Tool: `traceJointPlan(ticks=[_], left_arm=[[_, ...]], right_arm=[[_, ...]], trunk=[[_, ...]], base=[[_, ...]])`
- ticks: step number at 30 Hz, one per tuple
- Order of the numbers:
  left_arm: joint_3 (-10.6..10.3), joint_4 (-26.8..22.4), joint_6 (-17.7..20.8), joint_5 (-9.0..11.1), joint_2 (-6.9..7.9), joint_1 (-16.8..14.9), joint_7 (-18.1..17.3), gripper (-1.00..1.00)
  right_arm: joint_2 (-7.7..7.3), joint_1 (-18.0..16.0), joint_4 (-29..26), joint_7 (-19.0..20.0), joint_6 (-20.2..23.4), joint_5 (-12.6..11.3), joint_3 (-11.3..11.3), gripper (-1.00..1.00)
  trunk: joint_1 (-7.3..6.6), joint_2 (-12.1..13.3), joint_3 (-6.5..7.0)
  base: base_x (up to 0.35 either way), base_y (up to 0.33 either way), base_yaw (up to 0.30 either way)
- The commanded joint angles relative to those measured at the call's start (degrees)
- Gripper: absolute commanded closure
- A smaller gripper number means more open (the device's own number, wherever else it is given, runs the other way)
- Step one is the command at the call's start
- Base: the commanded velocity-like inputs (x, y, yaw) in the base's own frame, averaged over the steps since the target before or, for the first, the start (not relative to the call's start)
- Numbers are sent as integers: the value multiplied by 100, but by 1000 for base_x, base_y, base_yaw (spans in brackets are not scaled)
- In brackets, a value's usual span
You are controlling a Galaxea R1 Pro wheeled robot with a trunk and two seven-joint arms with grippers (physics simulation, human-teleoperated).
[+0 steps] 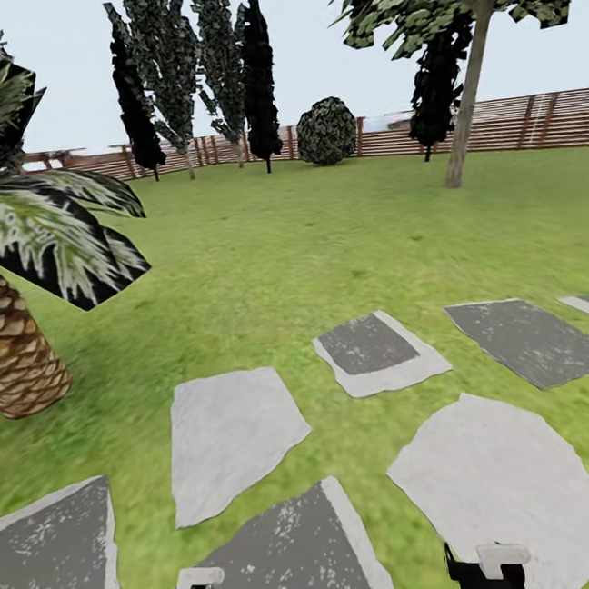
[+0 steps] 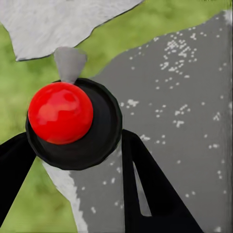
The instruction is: Pick up the pesticide atomizer in the garden and spray insectifuge to fully cover both potted plants in the garden.
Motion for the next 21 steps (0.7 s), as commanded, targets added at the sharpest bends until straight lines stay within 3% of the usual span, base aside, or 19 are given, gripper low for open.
traceJointPlan(ticks=[1, 21], left_arm=[[4, 2, -19, -22, 0, -2, -15, 100], [5, 5, -19, -22, 5, -2, -15, 100]], right_arm=[[1, -4, 4, -15, -17, 5, 2, -100], [1, -4, 10, -15, -17, 7, 2, -100]], trunk=[[-1, -2, -5], [-1, -2, -5]], base=[[0, 0, -266], [0, 0, -266]])
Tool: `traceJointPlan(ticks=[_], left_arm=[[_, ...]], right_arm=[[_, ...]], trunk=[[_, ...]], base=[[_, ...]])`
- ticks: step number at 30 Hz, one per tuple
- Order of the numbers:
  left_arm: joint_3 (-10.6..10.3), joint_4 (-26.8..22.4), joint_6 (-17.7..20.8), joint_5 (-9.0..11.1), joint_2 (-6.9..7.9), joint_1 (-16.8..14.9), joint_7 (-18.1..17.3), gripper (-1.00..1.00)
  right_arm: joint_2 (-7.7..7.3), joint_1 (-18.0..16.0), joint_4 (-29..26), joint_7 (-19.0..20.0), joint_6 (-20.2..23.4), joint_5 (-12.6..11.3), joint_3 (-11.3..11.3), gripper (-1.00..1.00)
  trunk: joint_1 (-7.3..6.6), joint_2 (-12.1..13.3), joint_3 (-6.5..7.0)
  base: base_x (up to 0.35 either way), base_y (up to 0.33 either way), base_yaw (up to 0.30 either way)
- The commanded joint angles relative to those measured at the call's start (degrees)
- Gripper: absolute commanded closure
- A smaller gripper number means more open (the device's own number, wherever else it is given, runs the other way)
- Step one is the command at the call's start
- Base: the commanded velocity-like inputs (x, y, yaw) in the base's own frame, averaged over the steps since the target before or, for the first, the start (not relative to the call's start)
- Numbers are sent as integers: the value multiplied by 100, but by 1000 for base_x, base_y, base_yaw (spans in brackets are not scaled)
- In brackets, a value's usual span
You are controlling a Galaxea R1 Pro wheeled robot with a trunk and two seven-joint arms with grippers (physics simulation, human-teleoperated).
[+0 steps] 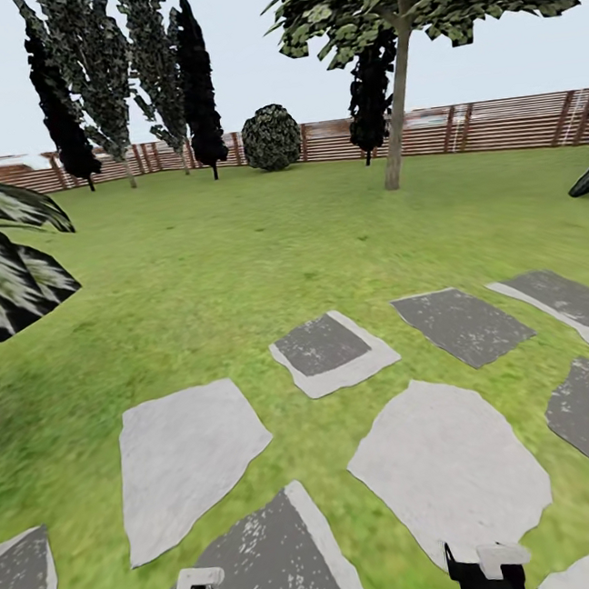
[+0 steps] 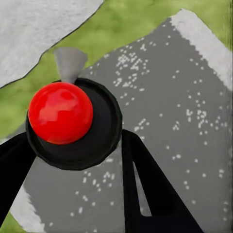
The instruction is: Pick up the pesticide atomizer in the garden and spray insectifuge to fully cover both potted plants in the garden.
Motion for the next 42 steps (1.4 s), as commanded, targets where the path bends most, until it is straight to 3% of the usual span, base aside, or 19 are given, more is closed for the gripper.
traceJointPlan(ticks=[1, 42], left_arm=[[4, 1, -19, -22, 2, -1, -15, 100], [4, 7, -19, -22, 3, -1, -15, 100]], right_arm=[[1, -4, 6, -15, -16, 5, 2, -100], [1, -4, -1, -31, -8, -1, -15, -100]], trunk=[[-1, -2, -5], [-1, -2, -5]], base=[[0, 0, -266], [0, 0, -266]])
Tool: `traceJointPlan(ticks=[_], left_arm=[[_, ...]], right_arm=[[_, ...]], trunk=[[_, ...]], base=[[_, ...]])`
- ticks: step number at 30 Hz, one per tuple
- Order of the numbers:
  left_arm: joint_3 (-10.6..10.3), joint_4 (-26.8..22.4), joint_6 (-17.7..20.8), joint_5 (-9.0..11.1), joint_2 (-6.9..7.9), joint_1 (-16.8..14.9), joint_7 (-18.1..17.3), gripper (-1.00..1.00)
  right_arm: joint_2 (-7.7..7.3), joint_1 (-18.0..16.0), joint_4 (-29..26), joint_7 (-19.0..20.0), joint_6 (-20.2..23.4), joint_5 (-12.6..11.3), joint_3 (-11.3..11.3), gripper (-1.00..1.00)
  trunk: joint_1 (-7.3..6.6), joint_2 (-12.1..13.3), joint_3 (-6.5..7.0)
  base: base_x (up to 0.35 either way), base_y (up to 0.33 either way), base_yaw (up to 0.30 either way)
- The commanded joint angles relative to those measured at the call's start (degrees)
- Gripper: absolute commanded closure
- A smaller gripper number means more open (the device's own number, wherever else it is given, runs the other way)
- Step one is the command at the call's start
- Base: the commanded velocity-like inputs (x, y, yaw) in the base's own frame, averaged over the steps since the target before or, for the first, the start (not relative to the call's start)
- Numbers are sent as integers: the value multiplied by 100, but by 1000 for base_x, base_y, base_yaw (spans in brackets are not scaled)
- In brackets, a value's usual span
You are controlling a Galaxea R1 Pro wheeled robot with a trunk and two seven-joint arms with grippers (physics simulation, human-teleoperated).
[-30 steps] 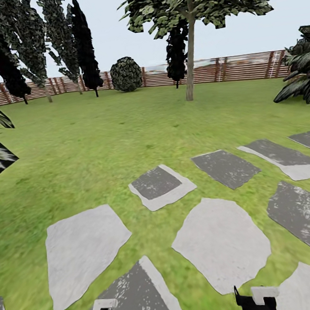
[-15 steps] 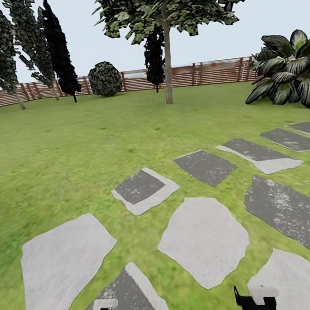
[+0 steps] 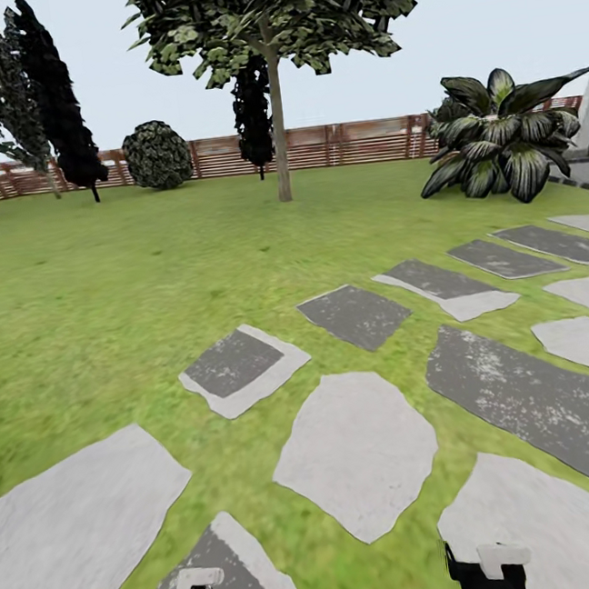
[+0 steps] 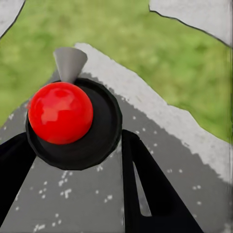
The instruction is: Pick up the pesticide atomizer in the garden and spray insectifuge to fully cover both potted plants in the garden.
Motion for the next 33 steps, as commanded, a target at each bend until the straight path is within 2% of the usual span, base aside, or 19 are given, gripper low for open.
traceJointPlan(ticks=[1, 33], left_arm=[[4, 2, -19, -22, 1, -1, -15, 100], [11, 2, -19, -14, 2, 0, -15, 100]], right_arm=[[1, -4, 2, -14, -17, 0, -3, -100], [-8, -4, -22, -17, -17, -18, -20, -100]], trunk=[[-1, -2, -5], [-1, -2, -5]], base=[[0, 0, -269], [0, 0, -272]])
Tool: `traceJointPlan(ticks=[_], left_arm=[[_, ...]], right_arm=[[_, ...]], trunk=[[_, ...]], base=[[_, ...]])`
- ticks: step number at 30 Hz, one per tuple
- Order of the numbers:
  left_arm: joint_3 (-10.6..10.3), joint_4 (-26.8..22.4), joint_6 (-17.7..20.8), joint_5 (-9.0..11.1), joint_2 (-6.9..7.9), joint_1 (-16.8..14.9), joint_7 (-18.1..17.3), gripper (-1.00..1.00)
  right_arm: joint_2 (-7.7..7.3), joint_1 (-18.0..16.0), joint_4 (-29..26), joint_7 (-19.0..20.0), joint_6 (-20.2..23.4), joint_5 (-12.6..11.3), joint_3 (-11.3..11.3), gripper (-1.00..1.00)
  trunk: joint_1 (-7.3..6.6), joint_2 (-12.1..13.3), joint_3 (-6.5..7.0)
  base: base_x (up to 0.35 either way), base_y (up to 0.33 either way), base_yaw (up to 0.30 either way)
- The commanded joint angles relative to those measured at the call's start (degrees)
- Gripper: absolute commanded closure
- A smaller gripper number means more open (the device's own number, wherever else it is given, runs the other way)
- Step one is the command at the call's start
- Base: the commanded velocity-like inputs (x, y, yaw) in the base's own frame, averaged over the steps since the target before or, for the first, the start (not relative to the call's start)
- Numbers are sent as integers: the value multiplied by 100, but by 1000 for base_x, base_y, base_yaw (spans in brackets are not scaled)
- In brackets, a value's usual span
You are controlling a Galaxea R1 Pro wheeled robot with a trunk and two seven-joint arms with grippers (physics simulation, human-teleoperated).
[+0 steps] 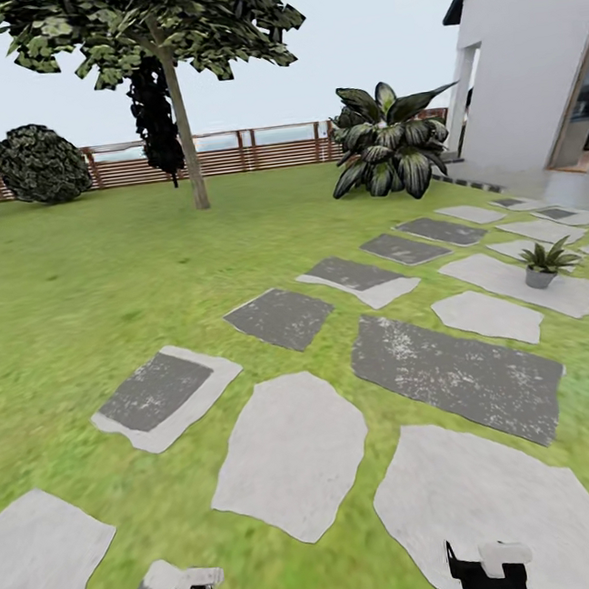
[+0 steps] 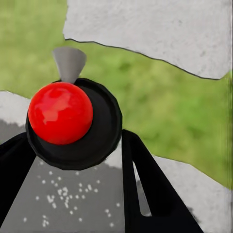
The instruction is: Pick up the pesticide atomizer in the garden and spray insectifuge to fully cover both potted plants in the garden.
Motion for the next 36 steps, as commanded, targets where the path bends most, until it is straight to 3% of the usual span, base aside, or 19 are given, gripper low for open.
traceJointPlan(ticks=[1, 12, 36], left_arm=[[6, 2, -19, -23, 2, -3, -16, 100], [-2, 2, -19, -28, -5, -4, -12, 100], [0, 2, -19, -28, -3, -5, -8, 100]], right_arm=[[1, -4, 6, -10, -17, 3, 1, -100], [1, -4, 3, 0, -17, -6, 2, -100], [1, -4, 22, 0, -25, 0, 2, -100]], trunk=[[-1, -2, -5], [-1, -2, -5], [-1, -2, -5]], base=[[0, 0, -273], [50, 0, -254], [313, 0, -260]])
